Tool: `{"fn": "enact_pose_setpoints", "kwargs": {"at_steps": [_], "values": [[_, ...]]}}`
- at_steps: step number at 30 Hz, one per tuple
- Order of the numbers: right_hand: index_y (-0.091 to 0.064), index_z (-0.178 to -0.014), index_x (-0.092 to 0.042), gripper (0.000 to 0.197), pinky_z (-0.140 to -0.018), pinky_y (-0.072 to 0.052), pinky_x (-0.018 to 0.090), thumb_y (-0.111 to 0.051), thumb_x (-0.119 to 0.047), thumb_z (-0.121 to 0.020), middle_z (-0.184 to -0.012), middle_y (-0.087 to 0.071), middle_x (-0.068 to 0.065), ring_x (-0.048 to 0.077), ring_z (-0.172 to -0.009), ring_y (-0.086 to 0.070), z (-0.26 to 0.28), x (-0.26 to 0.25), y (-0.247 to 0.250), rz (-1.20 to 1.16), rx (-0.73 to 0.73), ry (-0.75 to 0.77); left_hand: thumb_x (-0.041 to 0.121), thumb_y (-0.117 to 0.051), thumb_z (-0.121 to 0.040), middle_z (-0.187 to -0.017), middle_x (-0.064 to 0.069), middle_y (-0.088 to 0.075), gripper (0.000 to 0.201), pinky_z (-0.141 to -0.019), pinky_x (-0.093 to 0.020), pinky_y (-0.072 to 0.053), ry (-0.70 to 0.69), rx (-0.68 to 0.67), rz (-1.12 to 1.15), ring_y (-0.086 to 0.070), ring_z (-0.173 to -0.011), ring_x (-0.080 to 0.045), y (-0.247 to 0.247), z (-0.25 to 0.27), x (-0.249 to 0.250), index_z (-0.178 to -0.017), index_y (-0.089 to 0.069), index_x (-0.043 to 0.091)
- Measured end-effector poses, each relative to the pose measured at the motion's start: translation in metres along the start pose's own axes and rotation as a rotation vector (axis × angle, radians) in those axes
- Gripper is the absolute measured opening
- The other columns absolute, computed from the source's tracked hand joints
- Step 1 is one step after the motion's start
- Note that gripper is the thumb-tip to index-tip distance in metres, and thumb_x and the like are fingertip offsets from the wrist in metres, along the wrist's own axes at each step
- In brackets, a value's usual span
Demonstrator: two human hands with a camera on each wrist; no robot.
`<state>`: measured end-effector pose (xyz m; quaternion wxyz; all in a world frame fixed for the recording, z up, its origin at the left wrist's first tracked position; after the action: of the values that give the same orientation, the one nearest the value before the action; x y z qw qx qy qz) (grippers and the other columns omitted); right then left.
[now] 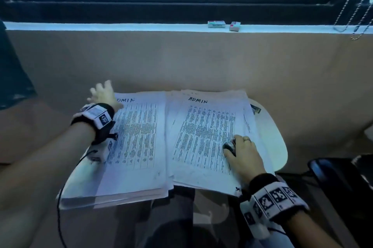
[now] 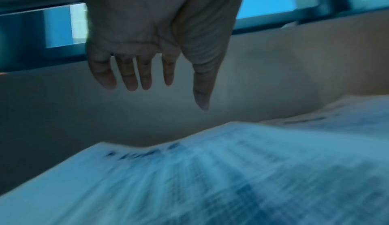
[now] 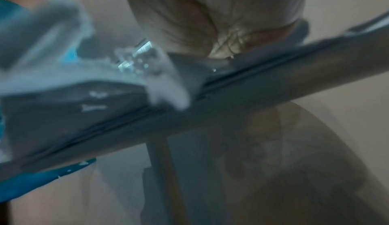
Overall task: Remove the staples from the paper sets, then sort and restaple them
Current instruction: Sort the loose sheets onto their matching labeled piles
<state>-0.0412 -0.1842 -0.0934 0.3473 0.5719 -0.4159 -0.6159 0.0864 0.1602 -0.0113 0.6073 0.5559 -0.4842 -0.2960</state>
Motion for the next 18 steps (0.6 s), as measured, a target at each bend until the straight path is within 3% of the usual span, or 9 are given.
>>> {"fn": "enact_pose_setpoints", "kwargs": {"at_steps": [3, 5, 8, 10, 12, 15, 18], "values": [[-0.035, -0.131, -0.010, 0.045, -0.086, -0.039, 0.035, -0.042, -0.035, -0.094, -0.128, -0.039, 0.009, 0.025, -0.117, -0.036, 0.001, 0.001, -0.005, -0.011, 0.015, -0.016, 0.034, -0.069, -0.081, -0.134, -0.018, -0.039, 0.062, -0.101, -0.048, -0.034, -0.152, -0.036, -0.106, -0.035, -0.125, -0.034, -0.002, 0.016, 0.053, -0.129, -0.041, 0.007], [-0.034, -0.131, -0.009, 0.046, -0.086, -0.039, 0.035, -0.041, -0.035, -0.094, -0.129, -0.039, 0.009, 0.025, -0.117, -0.035, 0.003, 0.001, -0.005, 0.001, 0.017, -0.012, 0.038, -0.065, -0.083, -0.130, -0.018, -0.046, 0.057, -0.097, -0.043, -0.039, -0.247, -0.170, -0.064, -0.044, -0.117, -0.031, -0.011, 0.027, 0.089, -0.126, -0.048, 0.005], [-0.034, -0.131, -0.008, 0.045, -0.086, -0.037, 0.034, -0.040, -0.034, -0.094, -0.129, -0.039, 0.010, 0.026, -0.117, -0.034, 0.004, 0.001, -0.006, 0.007, 0.016, -0.003, 0.040, -0.065, -0.083, -0.117, -0.021, -0.062, 0.054, -0.091, -0.040, -0.047, -0.289, -0.458, 0.032, -0.057, -0.089, -0.021, -0.036, 0.040, 0.131, -0.118, -0.058, -0.001], [-0.034, -0.131, -0.008, 0.045, -0.087, -0.035, 0.034, -0.040, -0.033, -0.094, -0.128, -0.040, 0.011, 0.026, -0.116, -0.034, 0.005, 0.002, -0.007, -0.009, 0.018, 0.008, 0.037, -0.065, -0.085, -0.122, -0.014, -0.061, 0.050, -0.092, -0.038, -0.047, -0.270, -0.584, 0.018, -0.061, -0.102, -0.025, -0.054, 0.049, 0.148, -0.120, -0.057, 0.002], [-0.035, -0.130, -0.008, 0.043, -0.085, -0.034, 0.033, -0.041, -0.032, -0.094, -0.125, -0.041, 0.010, 0.025, -0.113, -0.035, 0.005, 0.003, -0.007, -0.038, 0.023, 0.017, 0.033, -0.071, -0.081, -0.129, -0.012, -0.054, 0.055, -0.095, -0.039, -0.046, -0.222, -0.567, 0.035, -0.054, -0.116, -0.031, -0.071, 0.052, 0.155, -0.125, -0.051, 0.008], [-0.040, -0.122, -0.008, 0.036, -0.085, -0.033, 0.033, -0.041, -0.030, -0.094, -0.118, -0.043, 0.010, 0.024, -0.107, -0.038, 0.002, 0.006, -0.006, -0.106, 0.051, 0.009, 0.040, -0.081, -0.065, -0.125, -0.015, -0.051, 0.078, -0.093, -0.049, -0.047, -0.093, -0.475, 0.103, -0.053, -0.113, -0.035, -0.081, 0.054, 0.159, -0.124, -0.042, 0.007], [-0.043, -0.114, -0.005, 0.030, -0.084, -0.032, 0.032, -0.042, -0.027, -0.094, -0.109, -0.043, 0.010, 0.024, -0.102, -0.039, 0.000, 0.008, -0.004, -0.177, 0.043, 0.015, 0.037, -0.082, -0.066, -0.128, -0.016, -0.053, 0.091, -0.096, -0.050, -0.045, 0.010, -0.500, 0.219, -0.053, -0.115, -0.037, -0.084, 0.048, 0.166, -0.133, -0.034, 0.001]]}}
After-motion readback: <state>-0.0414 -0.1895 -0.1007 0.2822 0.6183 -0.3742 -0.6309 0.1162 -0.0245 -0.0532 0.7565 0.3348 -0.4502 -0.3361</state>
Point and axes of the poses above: each hand's wrist, its own z-axis away from the middle knuckle, its own y-axis out of the back of the hand, x = y × z, the point moved 1 cm from there along -z, towards the middle knuckle
